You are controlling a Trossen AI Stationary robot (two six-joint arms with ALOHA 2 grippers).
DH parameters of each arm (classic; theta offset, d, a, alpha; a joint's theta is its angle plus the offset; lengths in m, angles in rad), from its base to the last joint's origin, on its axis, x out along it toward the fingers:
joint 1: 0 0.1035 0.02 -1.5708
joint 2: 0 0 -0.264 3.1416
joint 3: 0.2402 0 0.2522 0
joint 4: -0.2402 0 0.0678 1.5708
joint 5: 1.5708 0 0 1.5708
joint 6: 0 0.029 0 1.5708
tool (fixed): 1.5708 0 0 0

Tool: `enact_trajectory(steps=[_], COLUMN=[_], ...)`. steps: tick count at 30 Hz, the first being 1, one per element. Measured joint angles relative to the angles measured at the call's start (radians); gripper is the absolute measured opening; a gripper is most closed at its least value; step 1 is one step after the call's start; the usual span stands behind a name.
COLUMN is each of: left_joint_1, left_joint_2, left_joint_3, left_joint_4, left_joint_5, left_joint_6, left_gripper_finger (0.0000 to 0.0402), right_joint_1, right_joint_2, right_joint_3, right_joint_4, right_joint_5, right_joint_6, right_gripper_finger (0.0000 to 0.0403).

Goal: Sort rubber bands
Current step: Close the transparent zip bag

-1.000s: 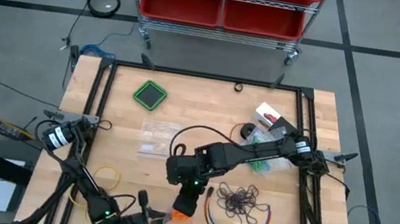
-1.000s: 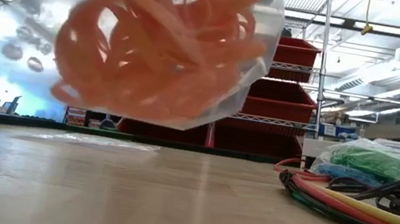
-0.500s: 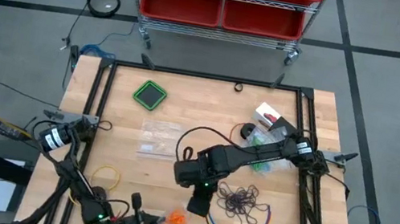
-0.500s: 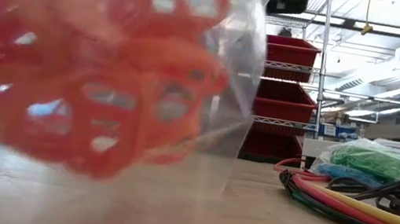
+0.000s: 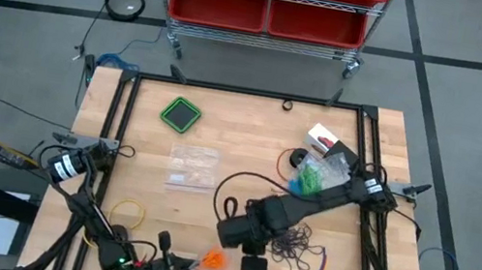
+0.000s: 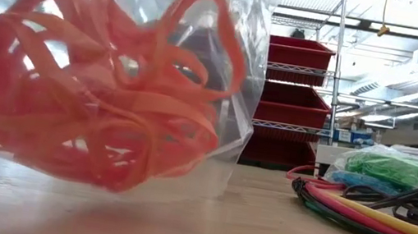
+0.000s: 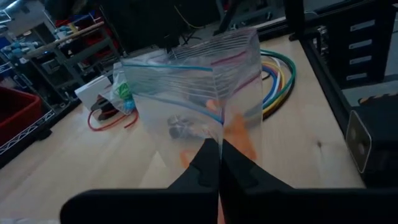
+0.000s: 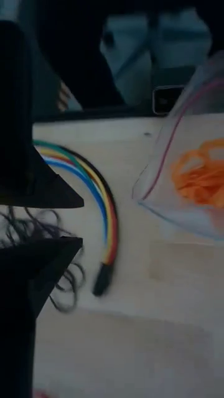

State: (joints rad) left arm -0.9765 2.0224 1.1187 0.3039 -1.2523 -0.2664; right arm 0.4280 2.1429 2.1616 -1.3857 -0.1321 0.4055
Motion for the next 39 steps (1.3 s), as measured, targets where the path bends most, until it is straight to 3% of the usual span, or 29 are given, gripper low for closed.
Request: enact_trajectory(steps=[4, 7, 15, 25, 39], left_joint_1=[-0.001, -0.001, -0.001, -0.001, -0.001], left_joint_2=[0.000, 0.000, 0.000, 0.000, 0.000], left_joint_3=[0.000, 0.000, 0.000, 0.000, 0.000], left_joint_4=[-0.004, -0.004, -0.003, -0.001, -0.001], left_joint_5=[0.000, 0.000, 0.000, 0.000, 0.000], left_joint_6=[-0.005, -0.006, -0.007, -0.008, -0.008], left_gripper_finger=[0.0001, 0.0001, 0.0001, 0.0001, 0.0001], right_joint_1=[0.055, 0.086, 0.098, 0.086, 0.089], right_joint_2=[-0.005, -0.005, -0.005, 0.000, -0.003], right_joint_3=[0.001, 0.001, -0.005, -0.165, -0.164], right_joint_4=[0.041, 0.097, 0.122, 0.262, 0.324], right_joint_5=[0.144, 0.191, 0.206, 0.207, 0.208], right_joint_6=[-0.040, -0.063, -0.059, -0.062, -0.067], right_gripper_finger=[0.0073, 0.0073, 0.0073, 0.0073, 0.0073])
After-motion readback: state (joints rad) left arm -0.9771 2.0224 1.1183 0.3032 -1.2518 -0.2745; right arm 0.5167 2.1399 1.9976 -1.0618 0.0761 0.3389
